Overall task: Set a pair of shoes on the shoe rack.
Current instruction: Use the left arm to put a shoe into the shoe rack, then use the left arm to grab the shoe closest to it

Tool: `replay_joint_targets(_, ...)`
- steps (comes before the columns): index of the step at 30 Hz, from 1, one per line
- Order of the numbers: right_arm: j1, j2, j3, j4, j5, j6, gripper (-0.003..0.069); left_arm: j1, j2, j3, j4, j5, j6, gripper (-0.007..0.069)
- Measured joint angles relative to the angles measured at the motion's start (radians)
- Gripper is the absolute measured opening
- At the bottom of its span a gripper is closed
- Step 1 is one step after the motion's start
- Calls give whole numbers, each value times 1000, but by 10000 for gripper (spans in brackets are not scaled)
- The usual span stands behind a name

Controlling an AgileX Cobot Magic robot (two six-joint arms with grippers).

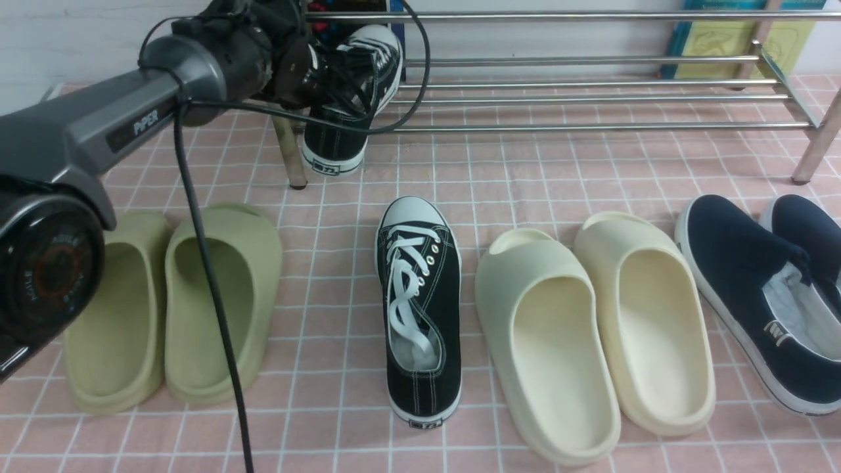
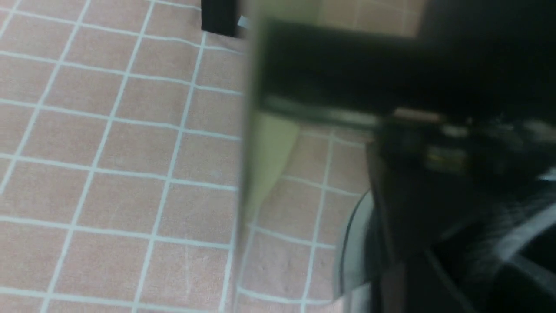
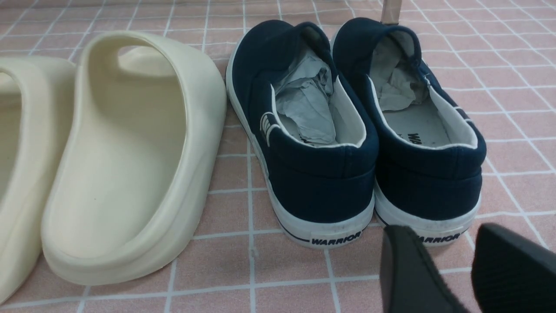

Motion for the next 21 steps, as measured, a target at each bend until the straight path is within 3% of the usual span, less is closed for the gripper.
replay_joint_targets(5,0,0,0,0,0,0,240,3,-57,-6,-22,136,27,328)
replay_joint_targets(8,0,0,0,0,0,0,240,7,-158,-11,-54,327,115,368)
replay_joint_targets(12,0,0,0,0,0,0,240,15,-242,-12,-154,505,259,370)
replay_joint_targets(16,0,0,0,0,0,0,240,16,-311,27,-354,688,439,370)
replay_joint_targets(19,0,0,0,0,0,0,240,-6,-374,184,-484,700,527,370)
replay_joint_targets(21,0,0,0,0,0,0,240,-24,-396,250,-498,685,541,370)
